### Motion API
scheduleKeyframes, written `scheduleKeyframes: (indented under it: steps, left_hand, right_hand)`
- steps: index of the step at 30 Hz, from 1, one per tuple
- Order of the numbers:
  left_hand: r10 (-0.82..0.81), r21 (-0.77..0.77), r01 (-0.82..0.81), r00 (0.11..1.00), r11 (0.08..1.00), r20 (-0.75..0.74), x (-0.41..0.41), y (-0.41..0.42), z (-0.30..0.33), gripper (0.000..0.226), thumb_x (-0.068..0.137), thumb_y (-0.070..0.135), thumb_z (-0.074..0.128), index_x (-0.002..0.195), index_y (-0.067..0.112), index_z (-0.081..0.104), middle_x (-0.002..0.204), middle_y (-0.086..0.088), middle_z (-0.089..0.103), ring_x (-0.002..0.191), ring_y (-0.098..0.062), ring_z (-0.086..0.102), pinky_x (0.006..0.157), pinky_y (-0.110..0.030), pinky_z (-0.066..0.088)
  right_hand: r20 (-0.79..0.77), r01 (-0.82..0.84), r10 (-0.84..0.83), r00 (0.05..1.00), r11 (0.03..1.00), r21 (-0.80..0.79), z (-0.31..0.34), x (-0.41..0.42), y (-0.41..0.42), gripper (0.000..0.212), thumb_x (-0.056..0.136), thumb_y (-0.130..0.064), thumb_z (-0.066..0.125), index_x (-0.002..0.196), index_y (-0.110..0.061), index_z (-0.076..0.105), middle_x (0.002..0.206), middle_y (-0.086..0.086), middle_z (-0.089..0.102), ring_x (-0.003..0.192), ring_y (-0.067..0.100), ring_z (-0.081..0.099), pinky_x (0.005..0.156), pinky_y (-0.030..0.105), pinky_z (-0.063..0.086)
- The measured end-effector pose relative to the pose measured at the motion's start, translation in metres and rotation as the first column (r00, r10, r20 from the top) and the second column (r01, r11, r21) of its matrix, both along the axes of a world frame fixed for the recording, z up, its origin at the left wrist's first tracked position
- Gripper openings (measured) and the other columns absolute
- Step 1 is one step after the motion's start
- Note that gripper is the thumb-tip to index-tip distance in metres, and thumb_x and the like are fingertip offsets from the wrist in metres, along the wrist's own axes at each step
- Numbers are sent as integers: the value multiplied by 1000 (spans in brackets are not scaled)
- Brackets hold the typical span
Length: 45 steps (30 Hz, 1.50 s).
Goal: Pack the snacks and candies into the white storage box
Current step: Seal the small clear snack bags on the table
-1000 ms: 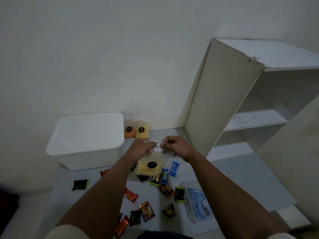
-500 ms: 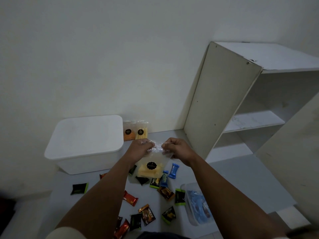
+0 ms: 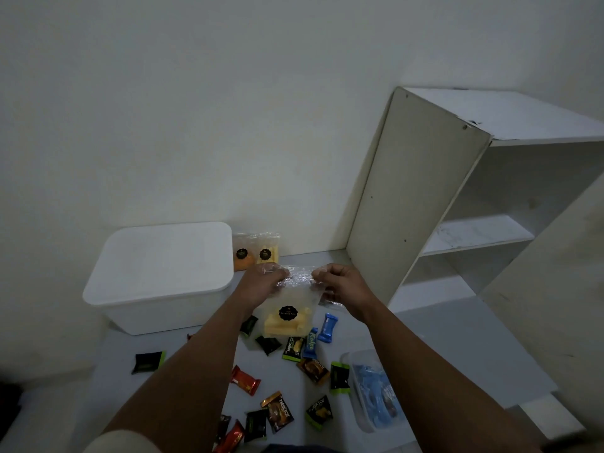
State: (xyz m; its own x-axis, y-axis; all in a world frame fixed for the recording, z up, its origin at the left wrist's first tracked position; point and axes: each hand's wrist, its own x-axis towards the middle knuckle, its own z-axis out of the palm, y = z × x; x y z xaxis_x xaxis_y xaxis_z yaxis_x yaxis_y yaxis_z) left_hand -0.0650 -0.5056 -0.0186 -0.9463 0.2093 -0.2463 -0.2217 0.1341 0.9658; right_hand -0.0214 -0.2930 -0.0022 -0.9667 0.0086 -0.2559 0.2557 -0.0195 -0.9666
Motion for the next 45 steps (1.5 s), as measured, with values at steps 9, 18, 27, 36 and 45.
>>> scheduleKeyframes:
  steps: [9, 18, 27, 36, 45]
  left_hand:
    - [45, 27, -45, 999, 999, -7, 1, -5, 1, 21, 95, 25, 68, 97, 5, 75, 86, -5, 75, 74, -12, 68, 82, -35, 55]
    - [64, 56, -63, 998, 996, -9, 0, -6, 1, 31, 102, 30, 56, 100, 4, 72, 90, -10, 78, 77, -14, 68, 81, -34, 55]
    - [17, -13, -17, 999, 1000, -32, 0, -5, -2, 33, 103, 30, 53, 102, 2, 71, 86, -4, 77, 79, -13, 65, 83, -33, 54]
    - [5, -13, -5, 1000, 1000, -11, 5, -5, -4, 25, 103, 25, 54, 96, 9, 71, 83, -3, 76, 81, -17, 66, 84, -36, 53]
    - [7, -19, -7, 1000, 1000, -9, 10, -5, -2, 21, 102, 23, 55, 92, 14, 71, 82, -3, 77, 79, -17, 66, 80, -34, 53]
  right_hand:
    - [8, 19, -18, 1000, 999, -50, 7, 4, 3, 11, 95, -15, 67, 86, -8, 67, 90, 16, 73, 82, 23, 73, 59, 28, 55]
    - [-11, 69, -69, 998, 998, -7, 5, 5, 10, 13, 95, -17, 67, 94, -6, 72, 82, 3, 76, 73, 14, 72, 67, 27, 55]
    - [-64, -35, 47, 997, 983, 183, 1, -1, 6, 13, 95, -12, 67, 93, 0, 68, 87, 15, 73, 72, 12, 71, 60, 20, 52]
    - [-105, -81, 125, 987, 935, 345, -3, -4, -1, 14, 92, -11, 70, 92, 3, 70, 79, 7, 74, 72, 20, 71, 72, 44, 54]
    - [-141, -114, 191, 971, 897, 426, -1, -3, -5, 12, 93, -3, 66, 90, 8, 68, 80, 18, 68, 59, 4, 65, 54, 16, 50]
